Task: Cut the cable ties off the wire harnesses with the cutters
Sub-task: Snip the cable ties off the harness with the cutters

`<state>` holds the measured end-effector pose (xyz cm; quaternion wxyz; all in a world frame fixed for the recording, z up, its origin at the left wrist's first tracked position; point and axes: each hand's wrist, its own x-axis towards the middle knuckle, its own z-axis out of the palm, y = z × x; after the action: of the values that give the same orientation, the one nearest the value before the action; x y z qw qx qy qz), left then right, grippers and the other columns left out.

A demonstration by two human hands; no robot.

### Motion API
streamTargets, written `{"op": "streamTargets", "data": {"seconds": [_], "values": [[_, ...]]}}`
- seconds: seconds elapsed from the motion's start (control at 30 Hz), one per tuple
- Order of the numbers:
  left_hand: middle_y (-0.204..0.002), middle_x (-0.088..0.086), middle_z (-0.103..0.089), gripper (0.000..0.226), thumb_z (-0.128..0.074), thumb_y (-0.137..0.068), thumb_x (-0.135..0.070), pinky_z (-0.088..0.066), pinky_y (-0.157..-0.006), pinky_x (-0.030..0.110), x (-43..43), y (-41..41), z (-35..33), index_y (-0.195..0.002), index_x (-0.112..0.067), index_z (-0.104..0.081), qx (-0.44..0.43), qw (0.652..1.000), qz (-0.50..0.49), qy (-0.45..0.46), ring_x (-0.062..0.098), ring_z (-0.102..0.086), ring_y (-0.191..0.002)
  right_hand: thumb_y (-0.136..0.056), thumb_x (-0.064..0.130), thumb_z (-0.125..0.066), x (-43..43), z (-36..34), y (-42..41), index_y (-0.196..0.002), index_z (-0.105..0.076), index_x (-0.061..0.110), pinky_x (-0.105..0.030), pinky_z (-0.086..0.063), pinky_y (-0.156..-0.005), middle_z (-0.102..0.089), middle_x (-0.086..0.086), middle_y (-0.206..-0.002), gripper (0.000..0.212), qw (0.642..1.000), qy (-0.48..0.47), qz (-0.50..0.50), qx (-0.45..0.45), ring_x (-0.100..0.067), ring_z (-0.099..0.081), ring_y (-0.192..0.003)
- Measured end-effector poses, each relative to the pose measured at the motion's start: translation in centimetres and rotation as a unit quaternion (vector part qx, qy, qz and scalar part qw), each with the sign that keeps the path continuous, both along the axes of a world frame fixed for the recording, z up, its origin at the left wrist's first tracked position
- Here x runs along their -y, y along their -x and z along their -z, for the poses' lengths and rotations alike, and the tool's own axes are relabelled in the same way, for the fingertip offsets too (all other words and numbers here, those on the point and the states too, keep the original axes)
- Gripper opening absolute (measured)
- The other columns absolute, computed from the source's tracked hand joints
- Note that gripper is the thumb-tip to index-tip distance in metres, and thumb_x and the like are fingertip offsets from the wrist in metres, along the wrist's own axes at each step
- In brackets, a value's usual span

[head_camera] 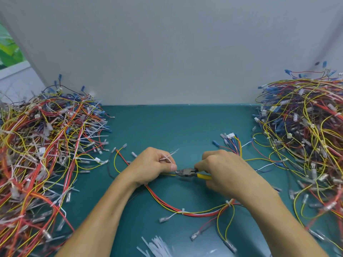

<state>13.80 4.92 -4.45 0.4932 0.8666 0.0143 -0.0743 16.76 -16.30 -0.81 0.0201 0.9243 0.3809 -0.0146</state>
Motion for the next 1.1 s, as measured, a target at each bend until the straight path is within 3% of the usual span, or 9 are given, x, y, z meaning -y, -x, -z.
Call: {"op": "streamTargets", "data": {"seconds": [0.37,0.53,0.67,0.8,0.87,0.93,1.03,1.1], "values": [[-0.053,-0.009,-0.05,0.011,-0.067,-0.066,-0.035,-0.03,-0.058,0.027,0.1,-0.1,0.2,-0.06,-0.026,-0.067,-0.002,1.0,-0.003,0.005,0.009,-0.039,-0.054,-0.077,0.017,-0.055,0.1,0.2,-0.1,-0.099,-0.061,0.026,-0.031,-0.045,-0.067,-0.059,0.003,-0.097,0.024,1.0,-0.006,-0.007,-0.008,-0.029,-0.056,-0.091],[-0.049,-0.011,-0.045,0.013,-0.066,-0.068,-0.033,-0.027,-0.054,0.026,0.2,0.0,0.1,-0.062,-0.022,-0.065,0.003,1.0,0.006,-0.004,0.009,-0.035,-0.05,-0.077,0.021,-0.055,0.1,0.5,-0.1,-0.084,-0.052,0.029,-0.029,-0.034,-0.059,-0.059,-0.002,-0.093,0.011,1.0,-0.001,-0.003,-0.029,-0.032,-0.055,-0.088],[-0.043,-0.013,-0.042,0.019,-0.07,-0.082,-0.018,-0.027,-0.051,0.024,0.1,0.0,0.0,-0.064,-0.022,-0.064,0.014,0.999,0.011,-0.034,0.004,-0.034,-0.045,-0.076,0.021,-0.054,0.0,1.0,0.0,-0.073,-0.038,0.027,-0.027,-0.018,-0.047,-0.054,-0.004,-0.084,0.018,1.0,-0.003,0.002,-0.025,-0.032,-0.047,-0.079],[-0.042,-0.014,-0.041,0.019,-0.065,-0.087,-0.016,-0.029,-0.053,0.024,0.3,0.4,-1.2,-0.069,-0.021,-0.061,0.03,0.996,0.006,-0.085,0.003,-0.035,-0.045,-0.076,0.021,-0.054,-0.1,0.8,0.1,-0.077,-0.043,0.029,-0.027,-0.02,-0.047,-0.042,-0.002,-0.071,0.014,0.999,0.0,0.02,-0.038,-0.033,-0.044,-0.075],[-0.048,-0.012,-0.041,0.017,-0.059,-0.091,-0.019,-0.03,-0.055,0.027,0.4,1.0,-2.7,-0.074,-0.019,-0.059,0.077,0.988,-0.006,-0.134,0.004,-0.036,-0.049,-0.077,0.02,-0.053,0.3,0.6,-0.3,-0.082,-0.049,0.026,-0.029,-0.035,-0.055,-0.052,-0.005,-0.081,0.009,0.998,-0.02,0.032,-0.04,-0.033,-0.052,-0.083],[-0.059,-0.008,-0.045,0.02,-0.047,-0.097,-0.024,-0.035,-0.062,0.028,0.8,2.5,-4.5,-0.079,-0.018,-0.055,0.126,0.974,-0.01,-0.189,0.007,-0.04,-0.057,-0.079,0.021,-0.052,1.0,0.3,-0.8,-0.093,-0.057,0.025,-0.033,-0.043,-0.066,-0.059,-0.006,-0.092,0.016,0.997,-0.045,0.042,-0.042,-0.032,-0.055,-0.092],[-0.075,-0.01,-0.053,0.023,-0.031,-0.095,-0.03,-0.038,-0.071,0.018,2.2,6.5,-6.9,-0.082,-0.026,-0.05,0.171,0.958,0.041,-0.225,0.003,-0.047,-0.074,-0.079,0.02,-0.054,1.7,-0.5,-1.2,-0.098,-0.061,0.026,-0.033,-0.044,-0.07,-0.061,-0.001,-0.09,0.021,0.996,-0.069,0.041,-0.036,-0.028,-0.055,-0.093],[-0.092,-0.013,-0.05,0.028,-0.022,-0.088,-0.034,-0.036,-0.082,0.019,3.6,9.2,-7.2,-0.092,-0.032,-0.049,0.141,0.945,0.125,-0.269,0.001,-0.043,-0.089,-0.077,0.019,-0.054,2.0,-0.6,-1.4,-0.093,-0.06,0.026,-0.031,-0.041,-0.064,-0.055,0.002,-0.08,0.018,0.995,-0.08,0.044,-0.027,-0.027,-0.052,-0.086]]}}
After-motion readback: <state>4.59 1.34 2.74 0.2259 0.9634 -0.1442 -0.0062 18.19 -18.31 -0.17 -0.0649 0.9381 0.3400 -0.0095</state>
